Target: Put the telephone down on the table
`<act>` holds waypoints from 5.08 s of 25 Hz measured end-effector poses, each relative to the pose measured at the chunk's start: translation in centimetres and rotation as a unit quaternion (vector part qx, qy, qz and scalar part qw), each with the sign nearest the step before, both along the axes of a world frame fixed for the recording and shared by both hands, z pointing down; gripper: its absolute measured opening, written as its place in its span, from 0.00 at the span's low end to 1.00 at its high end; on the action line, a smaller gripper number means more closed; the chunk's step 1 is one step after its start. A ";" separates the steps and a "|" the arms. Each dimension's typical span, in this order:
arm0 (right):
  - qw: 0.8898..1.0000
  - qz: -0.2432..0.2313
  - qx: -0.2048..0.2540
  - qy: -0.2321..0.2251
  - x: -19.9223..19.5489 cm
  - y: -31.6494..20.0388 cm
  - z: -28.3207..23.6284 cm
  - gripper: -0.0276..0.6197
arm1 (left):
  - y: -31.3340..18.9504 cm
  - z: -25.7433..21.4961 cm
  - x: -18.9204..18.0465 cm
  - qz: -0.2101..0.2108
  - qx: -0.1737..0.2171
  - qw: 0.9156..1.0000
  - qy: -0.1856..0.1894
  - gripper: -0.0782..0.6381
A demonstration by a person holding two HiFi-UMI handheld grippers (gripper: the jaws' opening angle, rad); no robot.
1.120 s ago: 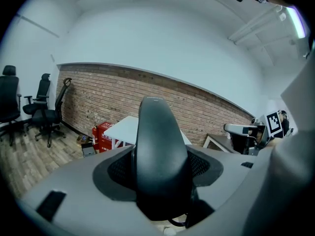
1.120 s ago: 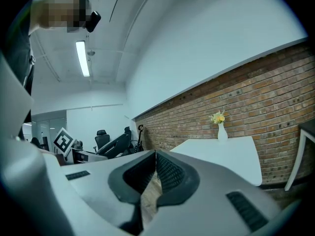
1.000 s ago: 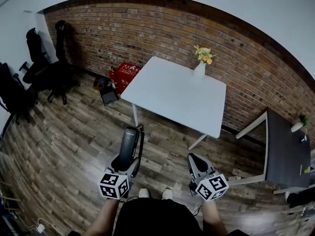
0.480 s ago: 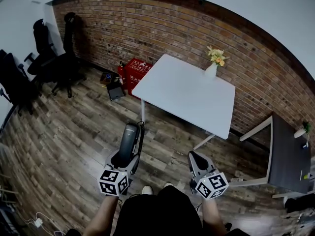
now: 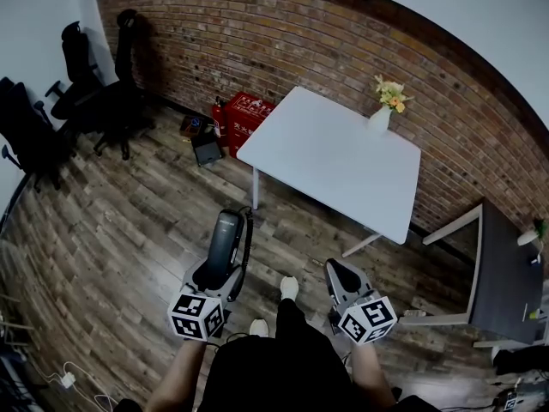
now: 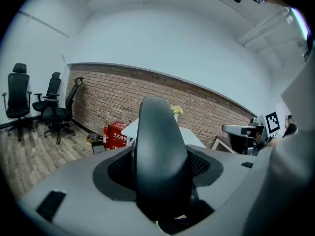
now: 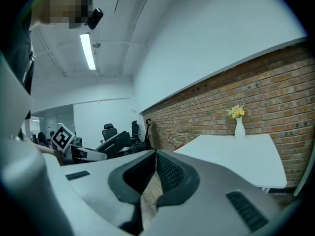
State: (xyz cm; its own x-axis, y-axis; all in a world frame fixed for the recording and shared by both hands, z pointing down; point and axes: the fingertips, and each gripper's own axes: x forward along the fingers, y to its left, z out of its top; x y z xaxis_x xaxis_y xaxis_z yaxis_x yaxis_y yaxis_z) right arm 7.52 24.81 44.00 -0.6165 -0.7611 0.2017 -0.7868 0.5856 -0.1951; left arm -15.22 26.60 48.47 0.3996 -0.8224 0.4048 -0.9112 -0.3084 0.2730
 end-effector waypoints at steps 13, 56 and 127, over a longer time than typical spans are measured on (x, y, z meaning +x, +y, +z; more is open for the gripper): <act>1.000 -0.023 -0.006 -0.002 -0.5 -8.7 0.6 0.08 | -7.3 0.3 -0.5 -0.022 -0.006 1.000 -0.002 0.51; 0.994 -0.100 -0.044 -0.006 5.8 -35.2 3.8 0.08 | -31.5 0.6 6.3 -0.086 -0.022 0.996 -0.021 0.51; 0.990 0.011 -0.134 0.048 -0.3 -47.5 11.0 0.08 | -56.9 19.0 5.4 0.090 -0.111 0.987 -0.066 0.51</act>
